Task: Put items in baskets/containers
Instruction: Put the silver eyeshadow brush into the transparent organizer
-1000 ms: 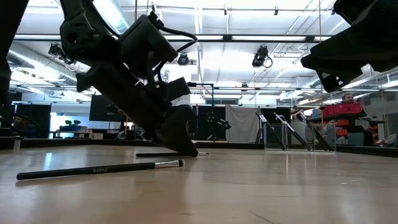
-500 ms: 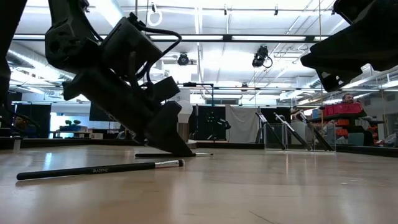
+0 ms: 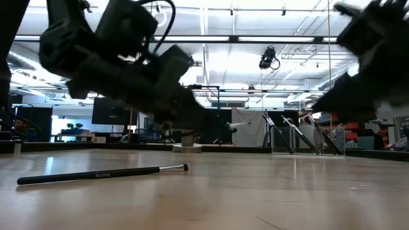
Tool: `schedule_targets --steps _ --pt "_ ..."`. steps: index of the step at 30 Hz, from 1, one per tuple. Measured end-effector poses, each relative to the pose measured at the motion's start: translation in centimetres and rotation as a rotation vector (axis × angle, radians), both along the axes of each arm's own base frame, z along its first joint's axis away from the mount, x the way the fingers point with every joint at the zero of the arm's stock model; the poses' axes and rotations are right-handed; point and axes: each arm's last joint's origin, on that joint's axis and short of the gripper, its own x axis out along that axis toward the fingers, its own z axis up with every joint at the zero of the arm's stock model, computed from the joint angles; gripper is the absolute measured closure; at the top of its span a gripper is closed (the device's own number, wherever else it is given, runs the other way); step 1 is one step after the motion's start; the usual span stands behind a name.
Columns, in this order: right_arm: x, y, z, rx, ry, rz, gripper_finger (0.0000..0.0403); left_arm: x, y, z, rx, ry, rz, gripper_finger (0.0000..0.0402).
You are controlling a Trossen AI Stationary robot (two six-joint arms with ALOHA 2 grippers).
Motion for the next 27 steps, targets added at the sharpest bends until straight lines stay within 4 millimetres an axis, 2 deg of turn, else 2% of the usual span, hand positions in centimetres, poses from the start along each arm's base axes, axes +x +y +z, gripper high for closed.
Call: schedule_targets --steps 3,6,10,13,15,17,22,27 --pt "0.5 -0.1 -1.7 0.015 0.003 -0.022 0.0288 1.1 -0.9 1.2 0.016 -0.057 -0.025 0.0386" --pt "1.2 0.1 -2.6 -0.019 -0.091 -0.049 0.0257 2.1 -2.2 2.7 0.025 -0.116 -0.059 0.0387" --pt "2.1 0.2 -2.3 -0.098 -0.242 -0.174 0.0225 3.1 -3.8 4.5 0.072 -0.175 -0.092 0.0382" --pt "2.2 0.5 -1.6 -0.164 -0.318 -0.177 0.0215 3.5 -5.0 5.5 0.109 -0.205 -0.126 0.0383" --pt "2.0 0.8 -1.2 -0.21 -0.334 -0.151 0.0214 3.6 -5.6 5.9 0.12 -0.217 -0.142 0.0384" --pt "2.0 1.2 0.1 -0.186 -0.376 -0.146 0.0218 3.7 -5.9 6.1 0.122 -0.223 -0.15 0.0383" --pt "1.8 2.6 2.0 -0.205 -0.448 -0.083 0.0243 3.8 -5.9 6.3 0.12 -0.232 -0.151 0.0379" --pt "1.8 2.9 3.2 -0.213 -0.484 -0.085 0.0267 3.8 -5.9 6.4 0.121 -0.23 -0.147 0.0381"
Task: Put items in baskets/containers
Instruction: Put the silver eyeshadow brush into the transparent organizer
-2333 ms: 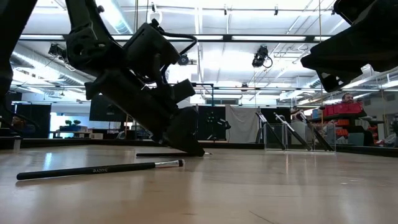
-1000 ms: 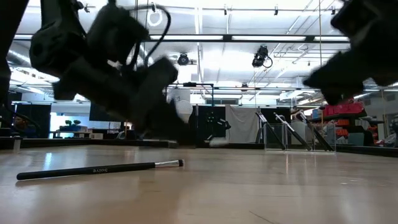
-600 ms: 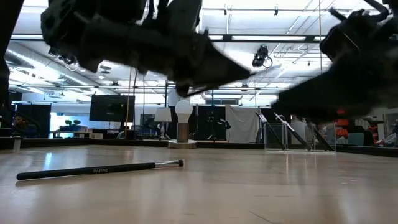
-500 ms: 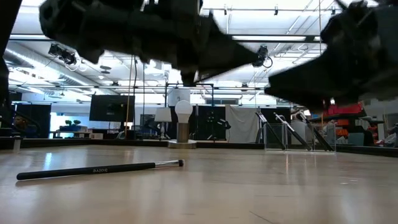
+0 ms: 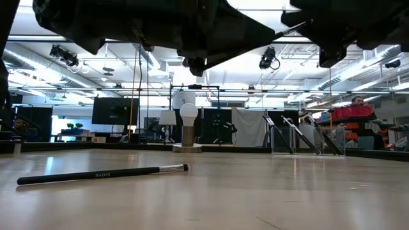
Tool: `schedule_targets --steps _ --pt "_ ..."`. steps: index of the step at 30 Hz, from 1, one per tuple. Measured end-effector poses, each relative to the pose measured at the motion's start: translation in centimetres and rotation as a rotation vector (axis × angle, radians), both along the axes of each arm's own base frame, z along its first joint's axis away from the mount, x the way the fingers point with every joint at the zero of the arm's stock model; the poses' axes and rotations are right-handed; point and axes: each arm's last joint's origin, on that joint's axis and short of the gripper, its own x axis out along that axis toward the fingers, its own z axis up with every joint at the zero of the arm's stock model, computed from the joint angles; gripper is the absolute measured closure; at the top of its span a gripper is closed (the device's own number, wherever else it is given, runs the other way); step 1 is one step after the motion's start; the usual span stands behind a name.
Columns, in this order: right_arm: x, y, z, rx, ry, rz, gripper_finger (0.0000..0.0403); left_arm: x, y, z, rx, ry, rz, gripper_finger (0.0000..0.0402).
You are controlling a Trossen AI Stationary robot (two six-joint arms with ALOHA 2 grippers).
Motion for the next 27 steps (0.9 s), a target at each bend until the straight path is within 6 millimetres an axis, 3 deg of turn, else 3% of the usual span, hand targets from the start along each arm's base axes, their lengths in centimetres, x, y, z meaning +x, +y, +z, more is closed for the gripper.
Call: schedule_targets --steps 9,17,23,27 --pt "0.4 -0.45 -0.7 0.013 0.057 -0.014 0.0325 0.01 0.04 0.01 -0.002 -0.001 0.005 0.0379" --pt "0.45 -0.5 -0.85 0.019 0.071 -0.012 0.0338 0.03 0.09 0.02 -0.002 -0.002 0.007 0.0378" --pt "0.45 -0.5 -0.86 0.018 0.072 -0.009 0.0386 0.03 0.08 0.01 -0.002 -0.001 0.003 0.0375" --pt "0.44 -0.5 -0.88 0.028 0.072 -0.007 0.039 0.03 0.09 0.01 -0.002 -0.002 0.005 0.0374"
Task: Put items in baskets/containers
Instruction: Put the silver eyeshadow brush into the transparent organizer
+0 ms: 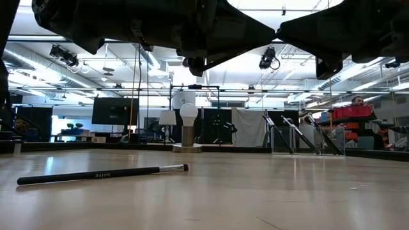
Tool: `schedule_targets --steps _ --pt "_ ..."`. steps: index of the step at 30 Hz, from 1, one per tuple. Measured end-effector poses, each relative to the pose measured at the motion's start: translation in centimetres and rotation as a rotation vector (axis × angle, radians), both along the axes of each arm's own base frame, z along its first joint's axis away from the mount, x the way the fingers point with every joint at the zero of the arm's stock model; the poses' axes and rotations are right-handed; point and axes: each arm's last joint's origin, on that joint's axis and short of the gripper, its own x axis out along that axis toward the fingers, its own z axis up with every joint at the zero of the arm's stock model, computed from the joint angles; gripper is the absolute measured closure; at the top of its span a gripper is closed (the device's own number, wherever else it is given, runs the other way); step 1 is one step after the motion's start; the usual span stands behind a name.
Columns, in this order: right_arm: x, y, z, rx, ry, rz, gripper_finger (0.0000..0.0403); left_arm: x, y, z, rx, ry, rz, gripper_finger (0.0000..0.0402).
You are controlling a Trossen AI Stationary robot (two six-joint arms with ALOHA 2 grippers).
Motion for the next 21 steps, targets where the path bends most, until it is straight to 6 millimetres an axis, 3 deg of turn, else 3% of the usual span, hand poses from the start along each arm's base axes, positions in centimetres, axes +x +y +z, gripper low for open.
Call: schedule_targets --steps 5,9,14,21 --pt "-0.3 -0.1 0.1 -0.012 0.058 -0.066 0.0396 0.0 0.2 -0.4 0.046 0.037 0.035 0.0338" --pt "-1.7 -0.8 2.3 -0.014 0.167 -0.166 0.0397 -0.2 0.5 -1.3 0.088 0.124 0.09 0.0277" --pt "-3.6 -3.7 8.2 0.071 0.312 -0.325 0.0397 -0.5 0.6 -2.4 0.048 0.228 0.112 0.0213" --pt "-5.1 -11.6 16.2 0.14 0.627 -0.604 0.0398 -0.6 0.6 -2.7 -0.001 0.257 0.123 0.0184"
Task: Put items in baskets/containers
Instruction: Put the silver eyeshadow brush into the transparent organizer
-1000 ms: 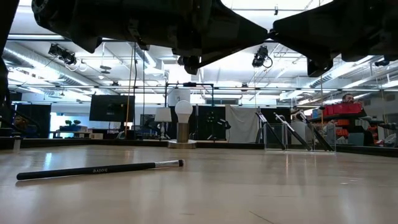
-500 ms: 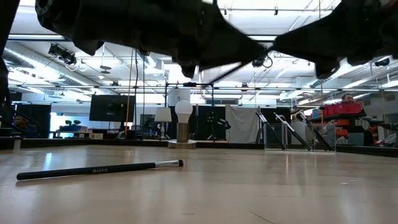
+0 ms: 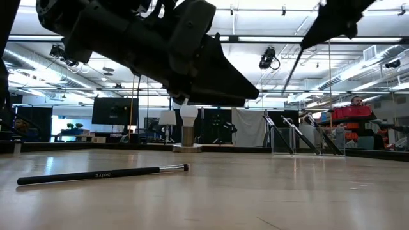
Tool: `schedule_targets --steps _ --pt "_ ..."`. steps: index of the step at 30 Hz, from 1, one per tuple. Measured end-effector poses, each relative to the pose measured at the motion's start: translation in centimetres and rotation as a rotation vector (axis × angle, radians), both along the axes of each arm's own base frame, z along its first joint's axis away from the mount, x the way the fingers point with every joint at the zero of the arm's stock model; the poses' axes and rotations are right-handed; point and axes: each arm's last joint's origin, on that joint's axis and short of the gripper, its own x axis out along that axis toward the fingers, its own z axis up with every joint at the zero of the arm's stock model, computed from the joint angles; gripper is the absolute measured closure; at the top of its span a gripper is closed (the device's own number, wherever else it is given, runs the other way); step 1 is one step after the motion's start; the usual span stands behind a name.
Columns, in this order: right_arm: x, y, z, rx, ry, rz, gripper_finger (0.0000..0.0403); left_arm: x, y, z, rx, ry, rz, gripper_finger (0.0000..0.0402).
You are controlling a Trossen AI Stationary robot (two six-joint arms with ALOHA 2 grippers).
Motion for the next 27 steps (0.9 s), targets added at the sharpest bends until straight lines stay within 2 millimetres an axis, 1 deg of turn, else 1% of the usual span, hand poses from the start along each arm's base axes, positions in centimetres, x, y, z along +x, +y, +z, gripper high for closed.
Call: schedule_targets --steps 3,6,9,11,13,16,19,23,27 --pt "0.4 -3.9 2.0 0.025 0.107 -0.076 0.0398 0.0 0.2 -0.1 0.004 0.003 0.01 0.0188" --pt "1.1 -7.9 2.8 0.053 0.173 -0.081 0.0398 0.1 0.3 -0.1 0.001 0.002 0.017 0.0193" --pt "1.5 -11.8 2.1 0.121 0.234 -0.079 0.0398 0.1 0.4 -0.1 0.002 0.002 0.019 0.0197" --pt "1.6 -14.2 1.2 0.158 0.283 -0.096 0.0398 0.1 0.4 -0.1 0.004 0.002 0.018 0.0199" --pt "1.7 -16.1 0.1 0.2 0.334 -0.095 0.0398 0.1 0.4 -0.1 0.004 0.002 0.018 0.02" --pt "2.4 -18.1 -1.7 0.242 0.397 -0.089 0.0395 0.1 0.4 -0.1 0.004 0.002 0.018 0.02" --pt "3.2 -19.4 -3.1 0.248 0.442 -0.078 0.0393 0.1 0.4 -0.1 0.004 0.002 0.018 0.02" --pt "4.1 -20.3 -4.7 0.321 0.447 -0.014 0.0393 0.1 0.4 -0.1 0.004 0.002 0.018 0.02" --pt "4.6 -20.9 -6.1 0.374 0.473 -0.001 0.0389 0.1 0.4 -0.1 0.004 0.002 0.018 0.02"
